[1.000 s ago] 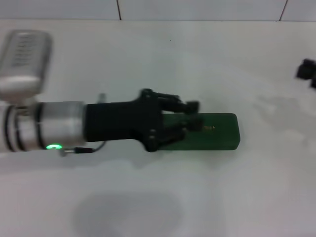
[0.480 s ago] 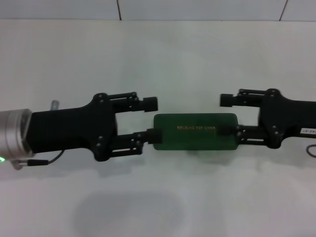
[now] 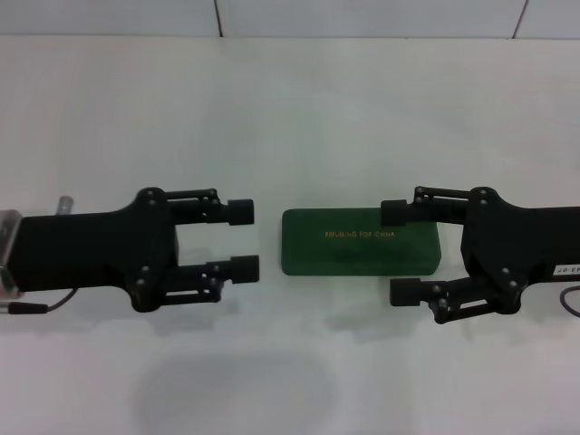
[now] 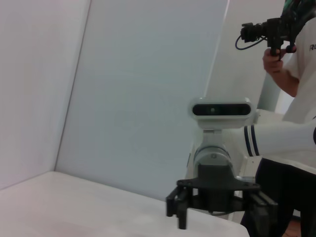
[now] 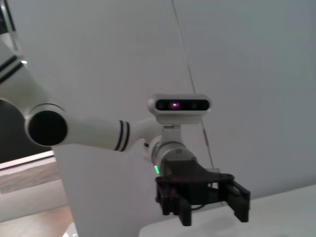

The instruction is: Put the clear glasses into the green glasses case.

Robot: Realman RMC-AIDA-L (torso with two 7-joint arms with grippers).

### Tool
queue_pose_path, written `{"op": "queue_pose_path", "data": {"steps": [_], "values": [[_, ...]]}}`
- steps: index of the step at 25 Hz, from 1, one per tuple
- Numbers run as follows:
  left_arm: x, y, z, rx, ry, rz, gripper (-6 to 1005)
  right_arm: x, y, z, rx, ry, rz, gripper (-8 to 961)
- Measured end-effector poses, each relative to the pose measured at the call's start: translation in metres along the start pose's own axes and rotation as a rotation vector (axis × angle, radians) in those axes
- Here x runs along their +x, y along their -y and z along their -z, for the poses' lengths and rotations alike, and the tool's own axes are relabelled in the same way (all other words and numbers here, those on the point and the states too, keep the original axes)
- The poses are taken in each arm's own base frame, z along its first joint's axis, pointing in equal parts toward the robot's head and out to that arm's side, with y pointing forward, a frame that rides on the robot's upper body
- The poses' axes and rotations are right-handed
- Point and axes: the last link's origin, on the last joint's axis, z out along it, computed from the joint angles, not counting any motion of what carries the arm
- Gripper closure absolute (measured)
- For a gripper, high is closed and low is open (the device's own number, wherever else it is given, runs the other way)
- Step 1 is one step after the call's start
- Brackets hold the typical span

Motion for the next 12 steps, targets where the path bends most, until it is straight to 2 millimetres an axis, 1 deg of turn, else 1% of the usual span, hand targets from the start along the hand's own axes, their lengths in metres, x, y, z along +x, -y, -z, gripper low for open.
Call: {"op": "queue_pose_path", "data": {"steps": [3,12], "values": [[0.0018,-0.0014,0.004,0.005,-0.02,-0.003,351,0.0003,-0.0007,0.0007,0.0,0.003,-0.001,84],[0.006,0.0003,-0.0014,-0.03,-0.001,0.046,351,0.0032,-0.0015,-0.0027,-0.01,-0.003,-0.008,84]]}}
